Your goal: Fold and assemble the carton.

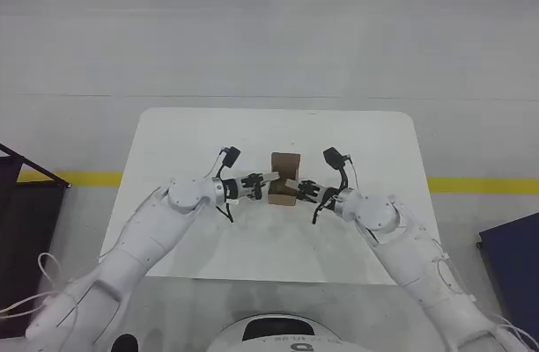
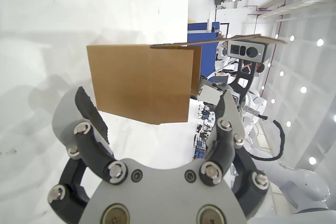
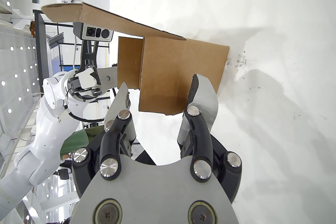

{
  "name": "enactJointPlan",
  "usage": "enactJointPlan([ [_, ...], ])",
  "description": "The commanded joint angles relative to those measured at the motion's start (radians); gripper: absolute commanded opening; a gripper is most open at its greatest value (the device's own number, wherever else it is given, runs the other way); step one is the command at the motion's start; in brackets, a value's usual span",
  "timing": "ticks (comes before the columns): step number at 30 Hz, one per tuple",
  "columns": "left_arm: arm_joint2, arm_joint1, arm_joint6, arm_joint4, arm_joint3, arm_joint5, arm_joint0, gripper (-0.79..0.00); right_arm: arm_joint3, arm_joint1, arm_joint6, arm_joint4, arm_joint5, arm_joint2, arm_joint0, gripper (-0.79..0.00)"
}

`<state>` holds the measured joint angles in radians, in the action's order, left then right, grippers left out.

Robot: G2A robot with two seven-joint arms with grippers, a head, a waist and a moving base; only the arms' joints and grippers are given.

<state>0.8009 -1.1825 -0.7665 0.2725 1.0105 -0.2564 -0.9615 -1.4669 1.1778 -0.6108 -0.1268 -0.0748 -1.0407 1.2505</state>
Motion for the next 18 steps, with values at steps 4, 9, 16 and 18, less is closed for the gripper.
enactJointPlan([
  [4, -0.005, -0.011, -0.008, 0.007, -0.025, -0.009, 0.013, 0.0, -0.003, -0.008, -0.014, 0.051, 0.028, -0.054, 0.015, -0.305],
  [9, -0.004, -0.019, -0.016, 0.009, -0.048, -0.017, 0.021, 0.0, 0.02, -0.011, -0.003, 0.064, 0.002, -0.081, 0.015, -0.311],
  [16, -0.002, -0.028, -0.022, 0.009, -0.068, -0.028, 0.027, 0.0, 0.061, 0.002, -0.006, 0.046, -0.019, -0.028, -0.024, -0.345],
  [18, -0.001, -0.031, -0.026, 0.009, -0.073, -0.029, 0.028, 0.0, 0.07, 0.007, -0.004, 0.039, -0.026, -0.012, -0.035, -0.376],
])
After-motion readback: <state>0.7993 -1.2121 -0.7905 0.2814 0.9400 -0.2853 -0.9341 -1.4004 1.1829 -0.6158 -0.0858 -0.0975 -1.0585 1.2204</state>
